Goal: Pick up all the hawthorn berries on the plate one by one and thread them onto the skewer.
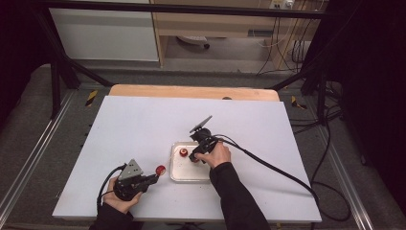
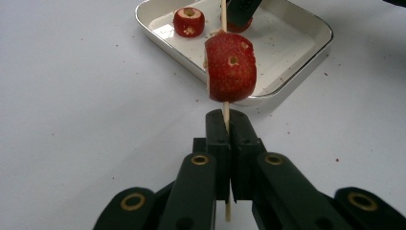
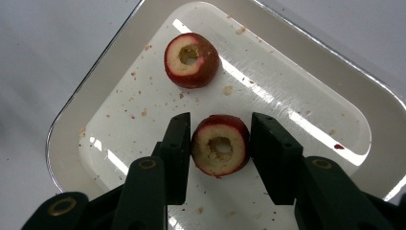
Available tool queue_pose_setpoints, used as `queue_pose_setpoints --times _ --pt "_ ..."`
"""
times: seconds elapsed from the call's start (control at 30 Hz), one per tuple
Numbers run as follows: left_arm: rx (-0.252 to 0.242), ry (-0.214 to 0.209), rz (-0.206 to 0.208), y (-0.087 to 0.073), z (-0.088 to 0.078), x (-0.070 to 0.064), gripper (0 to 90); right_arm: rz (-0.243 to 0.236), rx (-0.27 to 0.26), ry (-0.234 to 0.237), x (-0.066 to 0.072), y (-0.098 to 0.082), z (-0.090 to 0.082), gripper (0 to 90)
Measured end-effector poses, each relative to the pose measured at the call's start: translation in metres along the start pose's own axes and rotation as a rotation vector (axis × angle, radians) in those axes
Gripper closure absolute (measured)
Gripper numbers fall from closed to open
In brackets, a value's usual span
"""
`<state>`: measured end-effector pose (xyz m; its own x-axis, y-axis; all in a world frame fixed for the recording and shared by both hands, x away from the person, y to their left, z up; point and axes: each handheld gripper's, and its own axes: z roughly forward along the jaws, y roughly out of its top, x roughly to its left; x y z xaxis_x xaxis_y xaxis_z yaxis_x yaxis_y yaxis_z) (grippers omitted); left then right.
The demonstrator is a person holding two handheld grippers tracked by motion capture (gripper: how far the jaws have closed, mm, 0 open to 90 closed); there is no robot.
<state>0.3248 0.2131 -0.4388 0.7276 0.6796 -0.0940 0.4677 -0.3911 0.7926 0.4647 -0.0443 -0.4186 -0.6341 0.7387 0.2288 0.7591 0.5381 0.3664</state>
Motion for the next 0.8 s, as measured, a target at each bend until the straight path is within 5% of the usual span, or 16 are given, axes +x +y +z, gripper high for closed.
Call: queue_pose_setpoints --times 0.4,0.63,0.8 --pt "-0.002 0.003 -0.001 0.000 0.000 0.000 87.9 0.022 0.013 0.006 -0.001 0.000 0.000 61.2" --pt "-0.015 0.006 -0.004 0.000 -0.001 -0.001 87.9 0.024 -0.087 0.038 0.004 -0.003 -0.020 61.5" --pt "-0.024 0.009 -0.006 0.002 -0.001 -0.004 87.9 0.041 -0.212 0.073 0.004 -0.014 -0.041 61.6"
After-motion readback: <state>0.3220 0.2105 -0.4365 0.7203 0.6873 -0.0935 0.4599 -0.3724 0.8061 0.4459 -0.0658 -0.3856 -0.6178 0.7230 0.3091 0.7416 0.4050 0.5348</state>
